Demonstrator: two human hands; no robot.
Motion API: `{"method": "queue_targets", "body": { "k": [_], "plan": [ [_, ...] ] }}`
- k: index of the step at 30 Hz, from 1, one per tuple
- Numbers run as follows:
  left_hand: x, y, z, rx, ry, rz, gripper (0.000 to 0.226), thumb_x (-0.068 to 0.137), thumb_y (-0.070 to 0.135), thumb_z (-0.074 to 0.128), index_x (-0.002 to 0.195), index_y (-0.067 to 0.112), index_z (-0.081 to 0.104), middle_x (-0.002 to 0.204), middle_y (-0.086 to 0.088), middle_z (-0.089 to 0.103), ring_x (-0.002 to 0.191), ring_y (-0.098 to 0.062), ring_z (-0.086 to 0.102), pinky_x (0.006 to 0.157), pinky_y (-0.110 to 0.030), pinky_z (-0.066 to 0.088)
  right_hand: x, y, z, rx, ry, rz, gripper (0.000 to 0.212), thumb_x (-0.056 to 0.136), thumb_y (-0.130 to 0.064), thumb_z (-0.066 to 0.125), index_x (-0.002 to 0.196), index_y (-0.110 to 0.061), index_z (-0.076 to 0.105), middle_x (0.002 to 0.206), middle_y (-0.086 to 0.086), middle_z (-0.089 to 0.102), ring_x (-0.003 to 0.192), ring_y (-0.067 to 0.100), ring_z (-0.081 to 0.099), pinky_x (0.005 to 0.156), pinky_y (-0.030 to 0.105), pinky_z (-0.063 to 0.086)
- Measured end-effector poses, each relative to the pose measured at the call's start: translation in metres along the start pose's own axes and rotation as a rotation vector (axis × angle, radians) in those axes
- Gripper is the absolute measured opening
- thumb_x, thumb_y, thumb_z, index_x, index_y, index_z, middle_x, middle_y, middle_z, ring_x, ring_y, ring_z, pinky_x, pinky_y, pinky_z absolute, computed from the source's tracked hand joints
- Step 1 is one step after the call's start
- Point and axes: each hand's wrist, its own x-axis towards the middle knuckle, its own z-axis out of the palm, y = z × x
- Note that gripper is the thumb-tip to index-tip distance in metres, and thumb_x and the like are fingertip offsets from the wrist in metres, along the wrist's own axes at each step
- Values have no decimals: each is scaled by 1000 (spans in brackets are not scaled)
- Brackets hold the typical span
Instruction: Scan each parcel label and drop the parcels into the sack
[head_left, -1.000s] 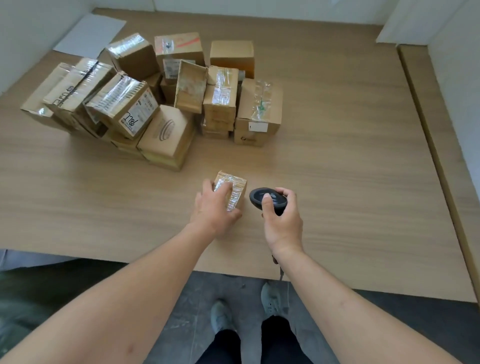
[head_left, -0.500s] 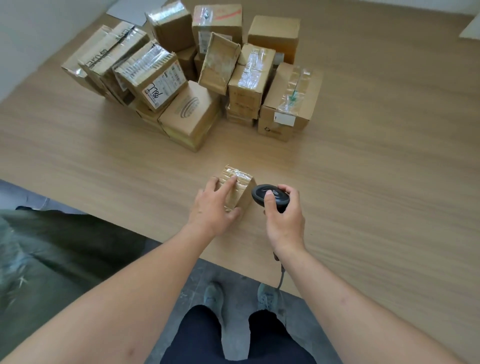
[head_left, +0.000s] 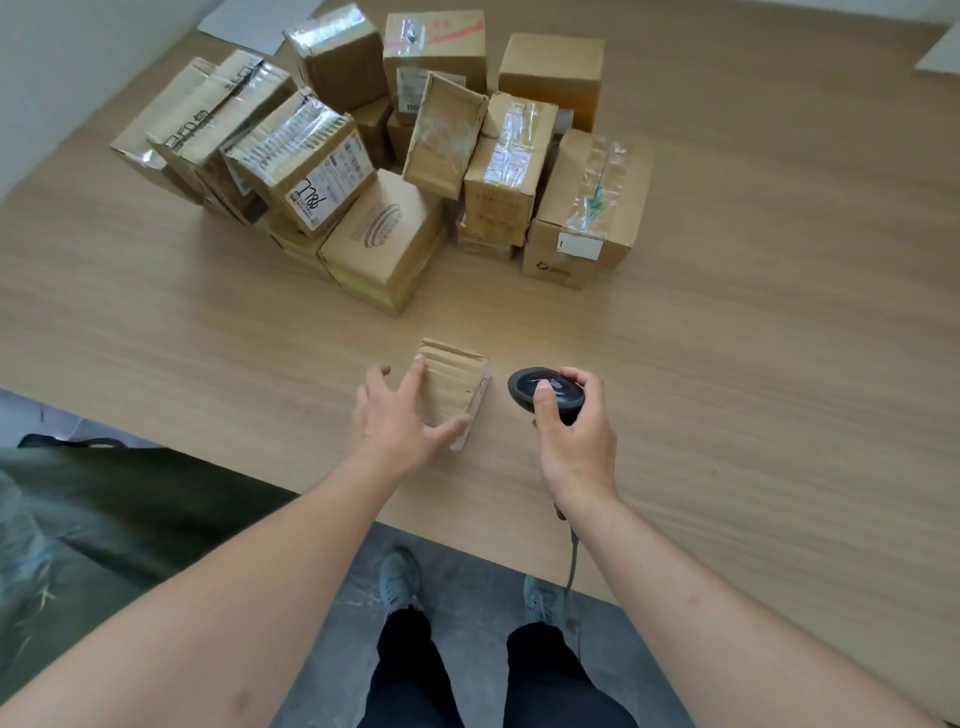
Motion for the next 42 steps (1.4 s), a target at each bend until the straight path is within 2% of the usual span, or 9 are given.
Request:
{"method": "queue_targets", "body": {
  "k": [2, 5, 10, 13, 21, 27, 32, 35, 42],
  "plan": [
    [-1, 4, 3, 104, -12, 33, 117, 74, 78, 73, 166, 36, 13, 143, -10, 29, 128, -29, 37, 107, -42, 45, -2, 2, 3, 4, 9, 12, 28, 100, -50, 64, 125, -42, 58, 103, -21, 70, 103, 19, 73, 93, 40, 56],
    [6, 0, 2, 34, -21, 37, 119, 72, 68, 80, 165, 38, 14, 130, -5, 33, 116, -26, 39, 103, -39, 45, -7, 2, 7, 22, 11, 25, 39, 87, -66, 59, 121, -48, 56, 103, -22, 72, 99, 19, 75, 95, 45, 58],
    [15, -22, -17, -356, -18, 1, 84, 82, 51, 82, 156, 43, 44, 122, 3, 47, 117, -19, 52, 95, -32, 44, -9, -5, 11, 87, -17, 15, 42, 80, -72, 57, 117, -53, 58, 103, -23, 74, 99, 18, 76, 93, 53, 61],
    [16, -35, -19, -499, -37, 10, 69, 94, 41, 74, 156, 44, 45, 131, 4, 57, 117, -14, 58, 103, -34, 46, -6, -13, 12, 101, -22, -22, 36, 83, -69, 60, 116, -55, 58, 105, -27, 73, 100, 16, 76, 85, 59, 62],
    [13, -35, -4, -658, -182, 33, 91, 94, 24, 76, 165, 41, 23, 141, 5, 33, 106, 8, 50, 99, -24, 37, -10, -26, 16, 84, -107, -102, 36, 84, -67, 60, 117, -53, 59, 108, -30, 71, 100, 16, 75, 86, 58, 62],
    [16, -40, -5, -632, -197, 18, 90, 87, 23, 82, 158, 51, 34, 129, -3, 35, 103, -6, 57, 96, -24, 43, -18, -31, 9, 2, -190, -178, 38, 86, -64, 59, 121, -48, 60, 109, -28, 72, 96, 13, 74, 84, 55, 63],
    [19, -45, -8, -655, -123, 48, 87, 67, 43, 90, 146, 52, 54, 125, -1, 63, 97, -12, 72, 89, -26, 57, -24, -46, 0, -100, -199, -286, 28, 91, -50, 60, 118, -45, 62, 102, -31, 72, 94, 5, 71, 87, 41, 60],
    [17, -41, -15, -643, -77, 58, 75, 75, 33, 92, 143, 41, 61, 110, 6, 73, 90, -16, 73, 80, -23, 57, -25, -56, -5, -140, -185, -319, 27, 89, -48, 59, 116, -46, 62, 99, -32, 71, 90, 4, 70, 82, 38, 59],
    [16, -38, -19, -617, -64, 42, 81, 65, 50, 90, 140, 52, 60, 115, 10, 68, 98, -8, 70, 91, -28, 57, -28, -68, -16, -159, -151, -341, 31, 87, -53, 56, 116, -43, 63, 95, -29, 72, 81, 8, 71, 75, 38, 58]
  ]
}}
